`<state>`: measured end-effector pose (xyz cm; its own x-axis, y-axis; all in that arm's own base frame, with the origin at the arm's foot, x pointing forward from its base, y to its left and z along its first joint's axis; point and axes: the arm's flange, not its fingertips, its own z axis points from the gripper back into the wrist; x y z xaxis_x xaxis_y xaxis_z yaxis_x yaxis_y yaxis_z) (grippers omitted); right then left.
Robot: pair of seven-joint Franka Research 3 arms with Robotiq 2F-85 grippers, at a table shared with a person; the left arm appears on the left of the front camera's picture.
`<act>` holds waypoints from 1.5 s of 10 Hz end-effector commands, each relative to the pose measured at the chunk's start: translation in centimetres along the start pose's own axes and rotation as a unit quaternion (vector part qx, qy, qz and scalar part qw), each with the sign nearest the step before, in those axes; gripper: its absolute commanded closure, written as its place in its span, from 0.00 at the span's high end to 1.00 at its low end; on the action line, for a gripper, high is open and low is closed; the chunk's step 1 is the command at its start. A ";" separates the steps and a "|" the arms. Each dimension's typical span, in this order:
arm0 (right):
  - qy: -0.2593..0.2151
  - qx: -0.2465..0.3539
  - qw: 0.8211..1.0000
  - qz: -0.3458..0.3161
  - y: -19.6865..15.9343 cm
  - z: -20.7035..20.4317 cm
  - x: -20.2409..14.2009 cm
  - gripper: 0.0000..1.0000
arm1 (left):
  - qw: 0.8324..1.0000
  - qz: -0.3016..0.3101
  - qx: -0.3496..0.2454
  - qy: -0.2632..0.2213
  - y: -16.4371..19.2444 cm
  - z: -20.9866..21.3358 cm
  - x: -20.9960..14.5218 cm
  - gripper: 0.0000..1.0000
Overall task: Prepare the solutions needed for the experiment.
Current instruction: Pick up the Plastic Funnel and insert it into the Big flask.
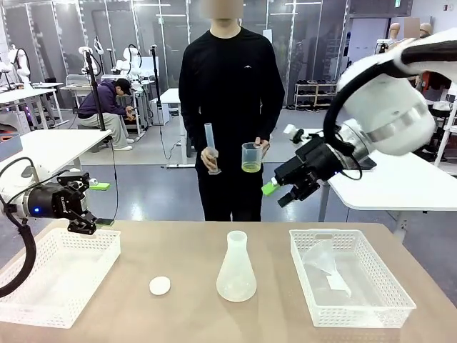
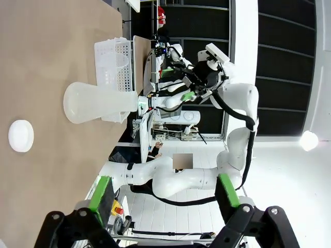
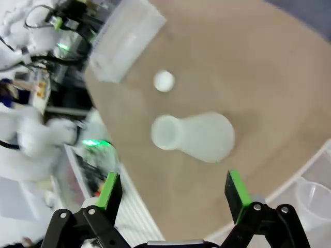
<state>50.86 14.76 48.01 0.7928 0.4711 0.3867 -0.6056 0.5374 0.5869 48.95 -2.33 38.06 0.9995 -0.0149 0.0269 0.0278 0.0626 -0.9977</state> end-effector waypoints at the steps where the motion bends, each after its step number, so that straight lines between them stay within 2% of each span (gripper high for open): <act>1: 0.081 -0.171 0.978 0.092 -1.0 -0.4 0.8 1.00 | 1.000 0.000 -0.002 -0.001 -0.1 0.0 0.0 1.00; 2: 0.092 -0.221 0.965 0.111 -1.0 -0.4 0.9 1.00 | 1.000 0.000 -0.002 -0.001 -0.1 0.0 0.0 1.00; 3: 0.067 -0.316 0.942 0.095 -1.1 -0.5 1.1 1.00 | 1.000 0.000 -0.002 -0.001 -0.1 0.0 0.0 1.00; 5: 0.090 -0.311 0.936 0.140 -1.3 -1.0 -0.2 1.00 | 1.000 0.000 -0.002 -0.001 -0.1 0.0 0.0 1.00; 7: 0.078 -0.303 0.943 0.114 -2.3 -0.3 -1.4 1.00 | 1.000 0.000 -0.002 -0.001 -0.1 0.0 0.0 1.00; 8: 0.093 -0.301 0.936 0.156 -1.9 -0.2 0.6 1.00 | 1.000 0.000 -0.002 -0.001 -0.1 0.0 0.0 1.00; 12: 0.090 -0.303 0.937 0.150 -1.9 -0.4 0.1 1.00 | 1.000 0.000 -0.002 -0.001 -0.1 0.0 0.0 1.00; 13: 0.164 -0.317 0.868 0.345 -1.8 -0.4 0.1 1.00 | 1.000 0.000 -0.002 -0.001 -0.1 0.0 0.0 1.00; 14: 0.217 -0.311 0.846 0.375 -1.9 0.1 0.0 1.00 | 1.000 0.000 -0.002 -0.001 -0.1 0.0 0.0 1.00; 15: 0.258 -0.281 0.838 0.390 -1.7 0.5 0.0 1.00 | 1.000 0.000 -0.002 -0.001 -0.1 0.0 0.0 1.00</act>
<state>51.55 14.46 46.44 0.2228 0.9673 0.1210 -0.9555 0.2413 -0.1699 48.95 -2.32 38.04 0.9995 -0.0147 0.0265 0.0273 0.0625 -0.9977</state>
